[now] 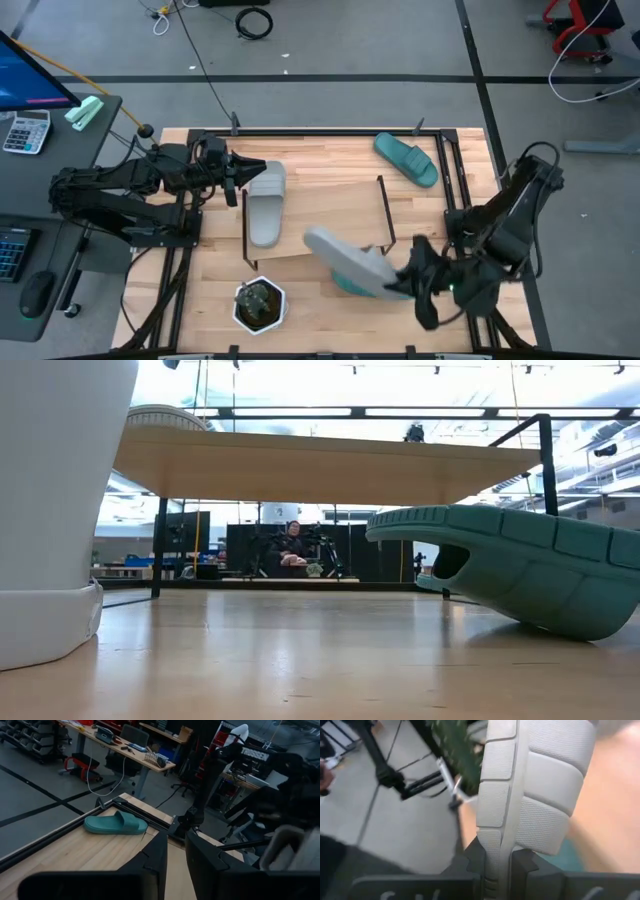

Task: Pick and place slides into the shelf
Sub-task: Put the gray slide on the shelf

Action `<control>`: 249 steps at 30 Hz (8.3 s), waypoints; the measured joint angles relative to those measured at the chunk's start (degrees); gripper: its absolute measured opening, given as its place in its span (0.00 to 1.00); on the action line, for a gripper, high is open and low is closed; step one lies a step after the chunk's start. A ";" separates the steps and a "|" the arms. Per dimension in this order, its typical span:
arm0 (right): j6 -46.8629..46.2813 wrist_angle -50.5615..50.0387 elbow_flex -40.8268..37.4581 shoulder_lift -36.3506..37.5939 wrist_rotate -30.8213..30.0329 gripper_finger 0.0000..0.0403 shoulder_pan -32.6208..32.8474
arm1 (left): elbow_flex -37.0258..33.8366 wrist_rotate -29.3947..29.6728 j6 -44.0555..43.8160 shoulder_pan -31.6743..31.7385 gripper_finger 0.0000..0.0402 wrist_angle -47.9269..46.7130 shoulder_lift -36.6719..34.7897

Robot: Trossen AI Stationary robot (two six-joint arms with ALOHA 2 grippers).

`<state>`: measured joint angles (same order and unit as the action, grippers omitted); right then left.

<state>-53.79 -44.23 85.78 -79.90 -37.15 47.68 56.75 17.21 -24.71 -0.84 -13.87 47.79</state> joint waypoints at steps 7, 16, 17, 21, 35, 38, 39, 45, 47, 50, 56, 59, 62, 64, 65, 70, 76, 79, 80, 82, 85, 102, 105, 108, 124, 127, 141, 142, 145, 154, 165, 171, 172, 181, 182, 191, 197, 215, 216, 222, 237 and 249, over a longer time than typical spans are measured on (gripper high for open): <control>19.05 -2.57 0.00 2.52 -2.28 0.11 -7.05 | 0.00 0.00 0.50 0.00 0.18 0.02 0.01; 47.65 -2.93 0.00 3.17 -0.31 0.11 -16.59 | 0.00 -2.45 0.27 0.02 0.20 0.32 0.04; 50.90 -2.95 0.00 3.17 -0.11 0.11 -17.17 | 0.00 -3.32 0.26 0.02 0.19 0.35 0.04; 63.08 -2.96 0.00 3.06 -0.13 0.11 -19.49 | 0.00 -7.42 0.04 0.02 0.20 0.60 0.04; 107.80 8.84 0.00 1.89 -0.93 0.11 -33.48 | 0.07 -26.62 -1.22 4.97 0.19 15.08 0.10; 111.85 12.76 0.00 1.70 3.61 0.11 -37.01 | 0.07 -30.75 -4.79 9.19 0.21 13.14 0.21; 112.49 13.14 0.00 1.71 5.09 0.11 -38.04 | 0.07 -31.65 -5.98 10.62 0.21 12.30 0.21; 118.42 12.91 0.00 2.02 8.95 0.11 -42.72 | 0.04 -33.02 -16.79 18.32 0.26 6.00 0.22; 121.17 12.79 0.00 2.30 9.67 0.11 -43.64 | 0.04 -34.29 -23.16 20.60 0.28 5.77 0.22; 124.51 12.33 0.00 2.36 12.68 0.11 -45.28 | 0.04 -36.39 -35.21 23.45 0.31 7.55 0.23; 127.11 12.28 0.00 2.36 16.51 0.11 -48.16 | 0.03 -37.80 -49.13 24.39 0.37 8.13 1.68; 127.50 12.07 0.00 2.36 17.57 0.11 -48.95 | 0.07 -37.79 -53.29 23.23 0.42 8.17 3.31; 129.57 12.09 0.00 2.36 18.54 0.11 -49.40 | 0.02 -37.75 -57.57 21.78 0.49 8.02 5.86; 131.00 12.09 0.00 2.36 19.15 0.11 -49.44 | 0.02 -38.22 -60.46 20.97 0.53 7.98 7.33; 131.38 12.09 0.00 2.36 19.42 0.11 -49.44 | 0.02 -39.05 -61.43 20.72 0.55 8.06 8.19; 131.68 12.48 0.00 2.94 19.82 0.11 -49.44 | 0.02 -41.46 -64.15 19.82 0.62 7.99 10.76; 131.68 12.97 0.00 4.13 19.97 0.11 -49.55 | -0.07 -41.40 -64.74 20.02 0.65 11.19 11.54; 131.66 13.30 0.00 4.13 20.05 0.11 -50.24 | 0.00 -42.19 -64.74 20.00 0.64 15.20 11.43; 131.67 13.29 0.00 4.13 20.28 0.11 -50.51 | 0.02 -42.55 -64.71 20.00 0.63 15.70 11.43; 131.65 13.84 0.00 4.04 21.16 0.11 -51.11 | 0.01 -43.29 -64.65 19.91 0.62 16.05 11.50; 131.63 14.97 0.00 3.91 22.12 0.11 -51.86 | 0.02 -44.36 -63.04 19.45 0.60 16.46 11.47; 128.84 17.18 0.00 3.89 26.01 0.12 -52.40 | 0.00 -45.34 -56.91 17.68 0.50 17.38 13.15; 128.84 17.05 0.00 3.89 25.51 0.13 -52.43 | 0.02 -45.32 -56.52 17.70 0.39 17.25 13.38; 128.84 17.17 0.00 3.89 25.50 0.14 -52.43 | 0.04 -44.78 -55.10 17.70 0.26 17.91 13.33; 126.85 18.23 0.07 3.91 25.27 0.40 -52.48 | -0.02 -41.25 -50.73 17.66 0.21 20.16 13.38; 126.84 18.32 0.07 3.91 25.03 0.50 -52.50 | -0.02 -39.67 -50.25 17.66 0.18 20.28 13.38; 120.23 18.30 0.04 4.64 11.33 0.76 -59.93 | -0.02 -17.54 -52.04 12.18 0.18 20.72 12.46; 118.67 18.30 0.04 4.65 10.67 0.76 -60.55 | -0.02 -15.11 -52.98 10.92 0.18 20.56 12.46; 111.65 18.06 0.04 4.65 9.07 0.75 -62.76 | -0.02 -7.70 -54.41 6.81 0.18 19.87 12.46; 65.31 11.26 0.04 4.64 22.00 0.71 -71.67 | -0.02 13.99 -57.43 -5.54 0.18 15.56 12.46; 26.42 17.15 0.04 -2.39 63.93 0.68 -77.46 | 0.02 30.96 -61.91 -15.17 0.17 10.86 13.41; 13.65 25.74 0.00 -8.42 75.35 0.67 -79.30 | 0.04 34.26 -63.23 -18.15 0.17 9.58 15.93; 12.13 27.43 0.00 -9.25 76.84 0.67 -79.65 | 0.04 34.46 -63.25 -18.50 0.17 9.46 16.57; 4.74 33.88 0.00 -13.04 83.32 0.67 -82.58 | 0.04 37.48 -70.62 -21.05 0.17 4.62 21.05; 4.06 34.04 0.00 -13.09 84.22 0.67 -82.62 | 0.02 37.61 -70.70 -21.05 0.17 4.21 21.49; 2.68 35.15 0.00 -14.11 85.89 0.67 -80.34 | 0.02 38.14 -70.66 -20.85 0.17 4.55 22.05; 3.10 35.13 0.00 -17.72 84.29 0.67 -80.89 | 0.02 38.33 -67.43 -20.94 0.17 8.64 21.95; -4.67 51.88 0.00 -22.25 83.55 0.59 -78.17 | 0.02 38.48 -65.51 -20.94 0.17 9.60 21.92; -4.74 51.95 0.00 -22.34 83.55 0.58 -78.28 | 0.02 38.33 -65.51 -20.94 0.17 9.58 21.92; -4.62 54.28 0.00 -22.31 82.01 0.46 -78.36 | 0.02 37.70 -65.51 -20.94 0.17 9.62 21.94; -1.03 54.60 0.00 -22.30 80.03 0.08 -77.92 | 0.02 37.83 -63.31 -20.92 0.25 9.81 21.94; -1.17 54.60 0.00 -22.30 80.28 0.08 -78.62 | 0.02 37.79 -59.77 -20.92 0.52 10.47 21.94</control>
<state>-54.96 10.37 85.78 -102.19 43.12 -30.94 56.77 55.00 -84.48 -21.76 -3.40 69.73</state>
